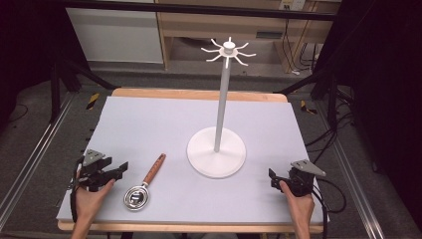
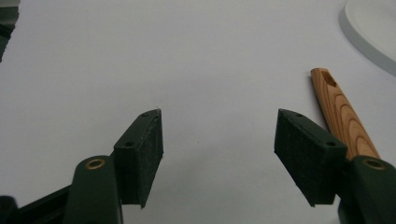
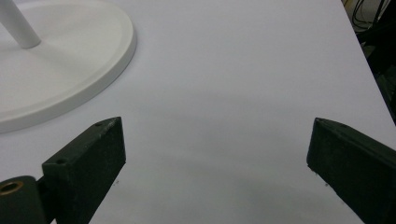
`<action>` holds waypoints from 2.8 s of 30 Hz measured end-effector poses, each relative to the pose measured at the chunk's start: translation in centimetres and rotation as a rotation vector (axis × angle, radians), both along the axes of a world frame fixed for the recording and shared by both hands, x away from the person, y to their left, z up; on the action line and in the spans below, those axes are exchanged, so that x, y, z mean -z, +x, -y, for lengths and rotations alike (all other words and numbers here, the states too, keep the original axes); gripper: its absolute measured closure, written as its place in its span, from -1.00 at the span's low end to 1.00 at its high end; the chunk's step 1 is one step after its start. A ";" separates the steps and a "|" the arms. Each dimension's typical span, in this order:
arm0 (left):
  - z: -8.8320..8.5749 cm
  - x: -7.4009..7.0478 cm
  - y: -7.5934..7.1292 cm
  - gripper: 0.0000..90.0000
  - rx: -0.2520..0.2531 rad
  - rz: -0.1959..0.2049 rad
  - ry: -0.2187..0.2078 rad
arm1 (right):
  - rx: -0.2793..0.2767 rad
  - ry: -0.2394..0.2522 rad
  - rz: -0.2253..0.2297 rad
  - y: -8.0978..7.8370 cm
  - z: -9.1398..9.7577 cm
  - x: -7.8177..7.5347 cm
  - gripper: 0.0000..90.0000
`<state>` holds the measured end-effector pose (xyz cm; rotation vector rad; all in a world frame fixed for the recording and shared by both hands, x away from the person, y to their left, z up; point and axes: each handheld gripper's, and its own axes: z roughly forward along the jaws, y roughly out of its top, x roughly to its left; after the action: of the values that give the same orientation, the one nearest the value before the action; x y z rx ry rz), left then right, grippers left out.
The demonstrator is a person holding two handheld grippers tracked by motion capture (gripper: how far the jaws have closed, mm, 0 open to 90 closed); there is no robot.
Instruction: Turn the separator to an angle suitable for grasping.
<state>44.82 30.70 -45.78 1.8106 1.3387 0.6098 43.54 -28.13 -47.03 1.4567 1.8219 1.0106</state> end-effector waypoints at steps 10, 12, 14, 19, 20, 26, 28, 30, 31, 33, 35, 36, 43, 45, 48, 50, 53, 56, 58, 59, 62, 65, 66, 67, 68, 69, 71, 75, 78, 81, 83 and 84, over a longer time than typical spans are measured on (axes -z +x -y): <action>0.9 -1.5 -0.7 -0.18 0.048 0.023 -0.024 | -0.025 -0.015 -0.006 -0.1 -0.5 -0.3 -0.88; 1.2 -1.8 -0.8 -0.18 0.063 0.024 -0.027 | -0.034 -0.014 -0.010 -0.1 -0.8 -0.4 -0.88; 1.5 -1.9 -0.9 -0.19 0.079 0.019 -0.020 | -0.034 -0.016 -0.013 -0.1 -0.9 -0.3 -0.88; 2.4 -2.3 -1.1 -0.19 0.103 0.019 -0.010 | -0.045 -0.025 -0.018 0.0 -1.2 -0.4 -0.88; 2.6 -2.3 -1.1 -0.19 0.105 0.024 -0.012 | -0.045 -0.026 -0.017 0.0 -1.3 -0.4 -0.88; 3.4 -2.5 -1.2 -0.19 0.136 0.022 0.004 | -0.061 -0.031 -0.026 0.0 -1.6 -0.4 -0.88; 3.7 -2.6 -1.2 -0.19 0.146 0.020 0.004 | -0.063 -0.033 -0.025 0.0 -1.7 -0.4 -0.88; 4.0 -2.7 -1.2 -0.19 0.154 0.018 0.005 | -0.064 -0.036 -0.024 0.1 -1.7 -0.4 -0.89; 4.2 -2.8 -1.3 -0.19 0.159 0.015 0.007 | -0.065 -0.036 -0.022 0.0 -1.7 -0.4 -0.89; 4.5 -2.9 -1.3 -0.19 0.172 0.020 0.013 | -0.064 -0.032 -0.022 0.0 -1.8 -0.4 -0.88; 4.8 -3.0 -1.3 -0.18 0.179 0.023 0.014 | -0.066 -0.031 -0.022 0.1 -1.8 -0.4 -0.89; 5.1 -3.2 -1.4 -0.18 0.184 0.024 0.013 | -0.068 -0.032 -0.023 0.1 -1.9 -0.4 -0.89; 6.0 -4.1 -1.1 -0.18 0.214 0.031 0.031 | -0.073 -0.035 -0.030 0.2 -2.0 -0.3 -0.89; 6.2 -4.5 -0.9 -0.18 0.228 0.023 0.029 | -0.071 -0.035 -0.031 0.2 -2.1 -0.4 -0.89; 6.5 -4.8 -0.7 -0.18 0.236 0.012 0.037 | -0.076 -0.034 -0.029 0.1 -2.3 -0.5 -0.89; 6.7 -4.9 -0.5 -0.18 0.245 0.005 0.046 | -0.077 -0.045 -0.029 0.1 -2.4 -0.5 -0.89; 7.0 -5.2 -0.2 -0.18 0.257 -0.005 0.053 | -0.076 -0.053 -0.028 0.1 -2.4 -0.6 -0.89; 7.3 -5.4 0.2 -0.18 0.261 -0.018 0.068 | -0.075 -0.050 -0.031 0.1 -2.4 -0.6 -0.89; 7.5 -5.6 0.4 -0.17 0.263 -0.025 0.078 | -0.076 -0.049 -0.032 0.1 -2.4 -0.6 -0.89; 7.6 -5.6 0.6 -0.17 0.265 -0.030 0.085 | -0.077 -0.049 -0.033 0.1 -2.4 -0.7 -0.89; 7.9 -5.8 0.9 -0.16 0.266 -0.048 0.107 | -0.079 -0.043 -0.034 0.1 -2.4 -0.7 -0.89; 8.3 -5.6 1.2 -0.15 0.268 -0.069 0.131 | -0.083 -0.045 -0.031 0.1 -2.4 -0.7 -0.89; 8.4 -5.5 1.3 -0.14 0.270 -0.079 0.140 | -0.082 -0.044 -0.032 0.1 -2.4 -0.7 -0.89; 8.5 -5.5 1.4 -0.14 0.273 -0.087 0.146 | -0.082 -0.042 -0.033 0.1 -2.4 -0.7 -0.89; 8.6 -5.4 1.5 -0.14 0.276 -0.096 0.155 | -0.082 -0.041 -0.033 0.1 -2.4 -0.8 -0.89; 8.6 -5.3 1.6 -0.12 0.276 -0.101 0.162 | -0.083 -0.045 -0.031 0.1 -2.4 -0.7 -0.89; 8.8 -5.2 1.8 -0.10 0.279 -0.118 0.176 | -0.083 -0.042 -0.034 0.1 -2.4 -0.7 -0.89; 9.1 -4.7 2.2 -0.08 0.282 -0.146 0.190 | -0.087 -0.042 -0.041 0.1 -2.5 -0.7 -0.89; 9.3 -4.2 2.4 -0.04 0.285 -0.165 0.195 | -0.086 -0.035 -0.048 0.1 -2.6 -0.7 -0.88; 9.3 -3.8 2.6 0.03 0.292 -0.176 0.201 | -0.087 -0.045 -0.043 0.2 -2.5 -0.7 -0.88; 9.4 -3.6 2.7 0.06 0.287 -0.185 0.201 | -0.090 -0.047 -0.044 0.2 -2.5 -0.7 -0.88; 9.4 -3.5 2.7 0.07 0.290 -0.193 0.204 | -0.090 -0.047 -0.046 0.2 -2.5 -0.7 -0.88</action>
<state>47.56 21.29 -42.26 2.2273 1.1366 0.4361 43.74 -25.63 -46.37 1.3918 1.9464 0.9778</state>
